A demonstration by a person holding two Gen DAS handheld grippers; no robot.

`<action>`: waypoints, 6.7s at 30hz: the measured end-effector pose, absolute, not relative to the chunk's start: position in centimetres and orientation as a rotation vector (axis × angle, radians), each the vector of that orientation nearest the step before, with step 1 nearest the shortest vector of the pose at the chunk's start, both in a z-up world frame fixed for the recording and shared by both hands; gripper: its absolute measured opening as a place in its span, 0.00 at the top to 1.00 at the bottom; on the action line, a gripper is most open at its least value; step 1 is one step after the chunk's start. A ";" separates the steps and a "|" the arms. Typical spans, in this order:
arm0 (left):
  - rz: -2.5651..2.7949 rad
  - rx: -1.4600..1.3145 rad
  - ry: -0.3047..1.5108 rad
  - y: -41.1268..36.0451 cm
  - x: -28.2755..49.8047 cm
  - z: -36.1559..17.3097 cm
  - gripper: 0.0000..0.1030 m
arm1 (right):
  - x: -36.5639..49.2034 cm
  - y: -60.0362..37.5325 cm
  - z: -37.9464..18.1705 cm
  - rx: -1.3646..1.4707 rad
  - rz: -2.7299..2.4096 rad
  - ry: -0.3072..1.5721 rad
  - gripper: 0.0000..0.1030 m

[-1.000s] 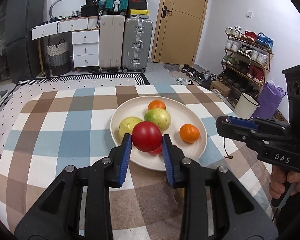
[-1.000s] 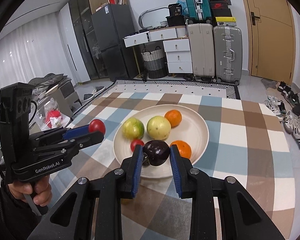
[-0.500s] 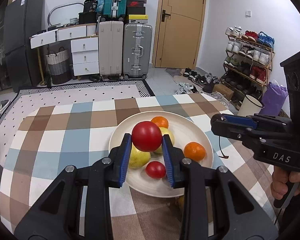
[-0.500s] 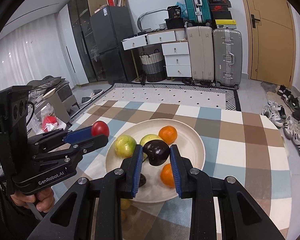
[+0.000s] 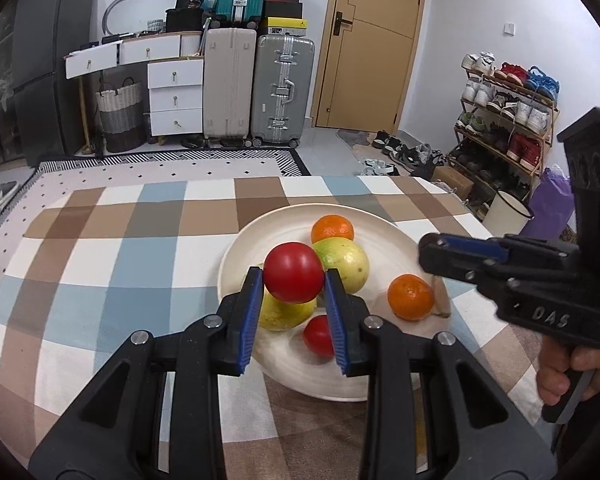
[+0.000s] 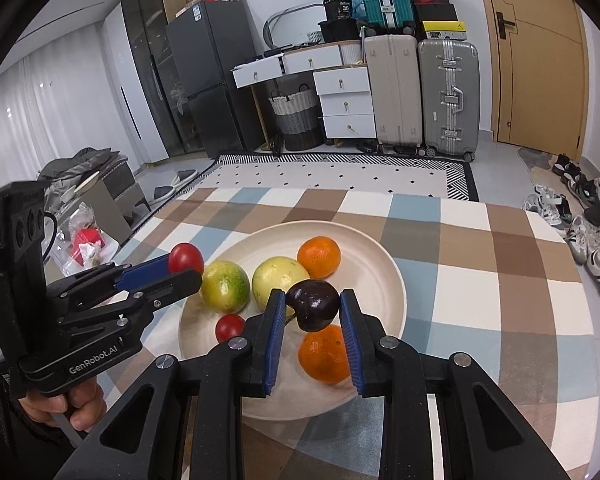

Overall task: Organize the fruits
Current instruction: 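Carry the tomato and plum onto the plate and open both tools, then move both tools back toward the two brown kiwis, then grasp a brown kiwi with the right tool while the left tool grasps the other kiwi, then carry both kiwis onto the plate and open both tools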

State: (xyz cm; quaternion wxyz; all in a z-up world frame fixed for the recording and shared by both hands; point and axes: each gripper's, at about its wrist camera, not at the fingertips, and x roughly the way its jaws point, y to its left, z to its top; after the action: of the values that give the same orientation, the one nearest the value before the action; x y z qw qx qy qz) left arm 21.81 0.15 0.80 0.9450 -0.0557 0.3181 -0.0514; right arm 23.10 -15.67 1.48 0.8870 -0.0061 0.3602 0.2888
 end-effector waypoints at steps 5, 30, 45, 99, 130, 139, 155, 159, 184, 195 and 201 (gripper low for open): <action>-0.109 -0.106 0.650 -0.2 22.1 0.4 0.73 | 23.4 -14.8 -0.1 -0.039 0.590 0.773 0.73; -0.106 -0.058 0.697 -1.1 22.9 -1.2 0.72 | 23.5 -14.4 -0.8 -0.048 0.598 0.785 0.57; -0.073 -0.085 0.650 0.4 20.6 0.4 0.11 | 22.2 -16.8 1.5 0.007 0.538 0.747 0.01; -0.082 -0.009 0.635 0.2 12.0 -0.4 0.01 | 13.3 -12.0 -4.3 -0.197 0.661 0.923 0.29; -0.133 -0.058 0.725 -0.1 13.2 -1.7 0.01 | 14.2 -16.9 -1.2 -0.052 0.622 0.799 0.72; -0.113 -0.005 0.768 -2.7 14.1 -2.5 0.01 | 15.0 -18.3 -1.3 -0.028 0.564 0.802 0.72; -0.177 -0.005 0.866 -7.2 17.1 -3.9 0.34 | 15.3 -19.1 -1.3 0.005 0.545 0.800 0.72; -0.206 0.005 0.882 -8.0 17.6 -4.2 0.53 | 15.3 -19.2 -1.3 0.002 0.539 0.798 0.72; -0.212 -0.030 0.763 -5.9 15.4 -1.9 0.77 | 14.8 -19.3 -1.0 0.012 0.554 0.737 0.72; -0.197 -0.016 0.692 -5.2 15.2 1.2 0.77 | 15.3 -19.5 1.0 0.034 0.572 0.699 0.72; -0.187 -0.014 0.666 -4.6 15.8 2.7 0.77 | 15.8 -19.1 2.6 0.015 0.582 0.679 0.72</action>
State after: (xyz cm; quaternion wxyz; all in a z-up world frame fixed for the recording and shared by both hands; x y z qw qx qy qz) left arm 15.83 -4.63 2.65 0.9407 -0.0070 0.3266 -0.0918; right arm 15.82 -19.08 2.59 0.9017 0.0070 0.3281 0.2815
